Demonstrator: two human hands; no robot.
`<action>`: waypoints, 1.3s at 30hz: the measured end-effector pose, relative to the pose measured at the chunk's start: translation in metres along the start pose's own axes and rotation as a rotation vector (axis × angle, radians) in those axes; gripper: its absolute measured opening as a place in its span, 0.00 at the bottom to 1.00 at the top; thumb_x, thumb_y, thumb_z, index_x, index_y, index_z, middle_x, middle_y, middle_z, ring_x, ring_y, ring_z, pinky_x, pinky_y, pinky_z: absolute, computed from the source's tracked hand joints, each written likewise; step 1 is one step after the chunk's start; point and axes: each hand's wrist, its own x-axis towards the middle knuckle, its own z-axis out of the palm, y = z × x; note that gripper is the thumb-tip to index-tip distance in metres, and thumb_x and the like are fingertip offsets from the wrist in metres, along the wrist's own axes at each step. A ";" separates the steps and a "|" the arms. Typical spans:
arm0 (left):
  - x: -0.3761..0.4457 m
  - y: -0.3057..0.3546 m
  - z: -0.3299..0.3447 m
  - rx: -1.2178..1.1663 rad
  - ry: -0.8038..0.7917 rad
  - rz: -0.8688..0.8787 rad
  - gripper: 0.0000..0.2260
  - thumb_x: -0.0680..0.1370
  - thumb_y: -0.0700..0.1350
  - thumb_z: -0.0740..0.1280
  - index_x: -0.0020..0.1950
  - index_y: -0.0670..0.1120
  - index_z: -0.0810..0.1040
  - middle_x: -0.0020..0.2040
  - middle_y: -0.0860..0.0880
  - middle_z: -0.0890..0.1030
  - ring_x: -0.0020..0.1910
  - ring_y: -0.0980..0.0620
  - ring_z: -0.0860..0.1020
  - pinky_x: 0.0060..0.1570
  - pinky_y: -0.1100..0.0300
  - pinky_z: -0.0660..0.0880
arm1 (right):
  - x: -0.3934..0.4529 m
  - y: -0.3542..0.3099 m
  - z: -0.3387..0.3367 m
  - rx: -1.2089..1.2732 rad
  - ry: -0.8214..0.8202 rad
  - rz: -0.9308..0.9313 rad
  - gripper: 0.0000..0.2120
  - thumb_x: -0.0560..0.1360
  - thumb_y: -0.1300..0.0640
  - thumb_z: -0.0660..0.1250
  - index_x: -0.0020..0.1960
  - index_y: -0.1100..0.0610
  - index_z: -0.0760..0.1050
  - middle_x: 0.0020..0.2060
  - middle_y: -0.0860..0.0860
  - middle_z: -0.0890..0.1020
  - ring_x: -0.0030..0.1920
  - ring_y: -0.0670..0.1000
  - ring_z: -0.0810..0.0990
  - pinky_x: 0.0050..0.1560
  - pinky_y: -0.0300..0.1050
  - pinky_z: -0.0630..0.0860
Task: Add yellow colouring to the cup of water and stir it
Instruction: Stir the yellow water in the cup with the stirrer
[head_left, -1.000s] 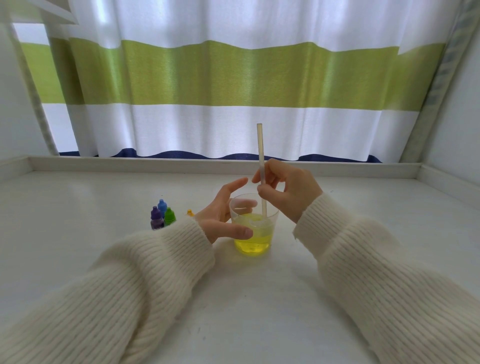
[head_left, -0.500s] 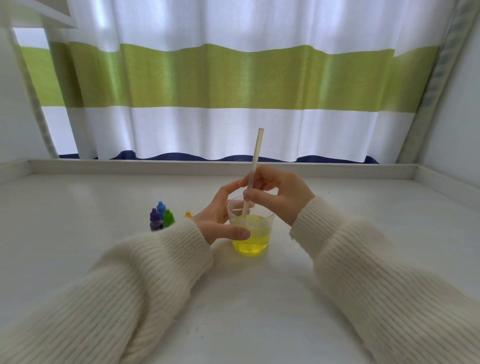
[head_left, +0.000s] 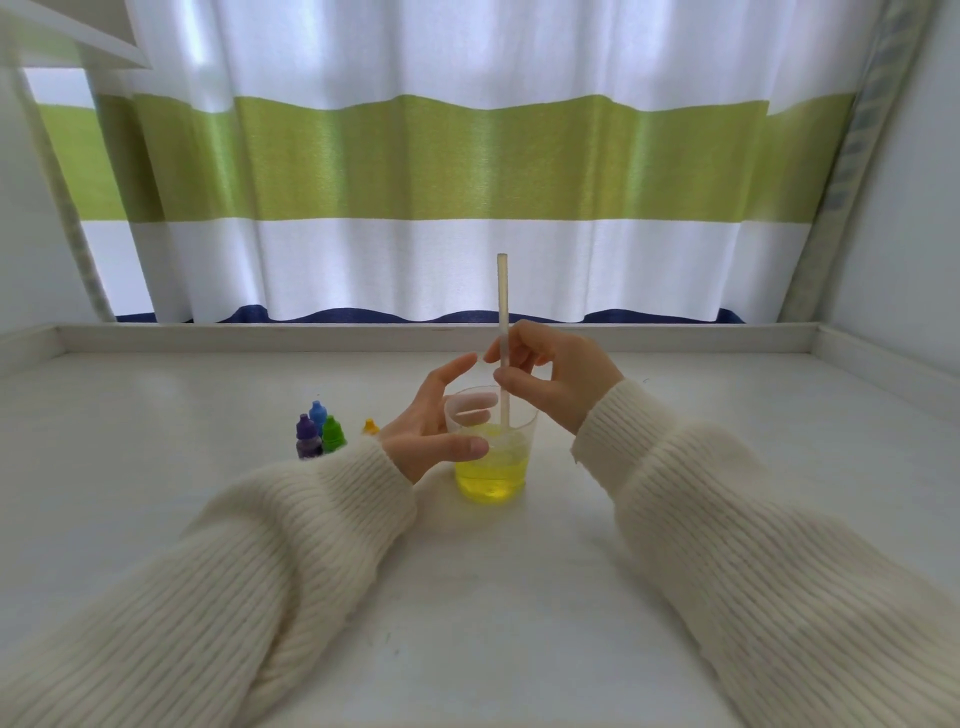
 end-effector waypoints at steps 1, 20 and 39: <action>0.000 0.001 0.000 -0.009 0.006 -0.005 0.37 0.56 0.47 0.75 0.57 0.69 0.61 0.57 0.58 0.73 0.57 0.58 0.72 0.46 0.63 0.75 | 0.000 0.001 -0.001 0.009 0.002 0.007 0.04 0.72 0.57 0.66 0.47 0.52 0.75 0.39 0.49 0.80 0.41 0.46 0.78 0.45 0.34 0.73; 0.003 0.016 0.008 -0.254 0.025 -0.023 0.50 0.51 0.67 0.74 0.70 0.56 0.59 0.59 0.47 0.77 0.61 0.45 0.73 0.60 0.43 0.67 | -0.001 -0.002 0.009 0.338 -0.012 0.108 0.05 0.71 0.58 0.69 0.47 0.54 0.78 0.40 0.52 0.82 0.43 0.51 0.81 0.51 0.44 0.77; 0.003 0.014 -0.002 -0.189 0.020 -0.029 0.40 0.53 0.47 0.79 0.59 0.64 0.64 0.54 0.54 0.77 0.50 0.56 0.79 0.39 0.60 0.77 | 0.003 0.009 0.006 0.008 0.048 0.007 0.05 0.73 0.55 0.66 0.47 0.47 0.74 0.36 0.41 0.78 0.39 0.38 0.76 0.40 0.26 0.66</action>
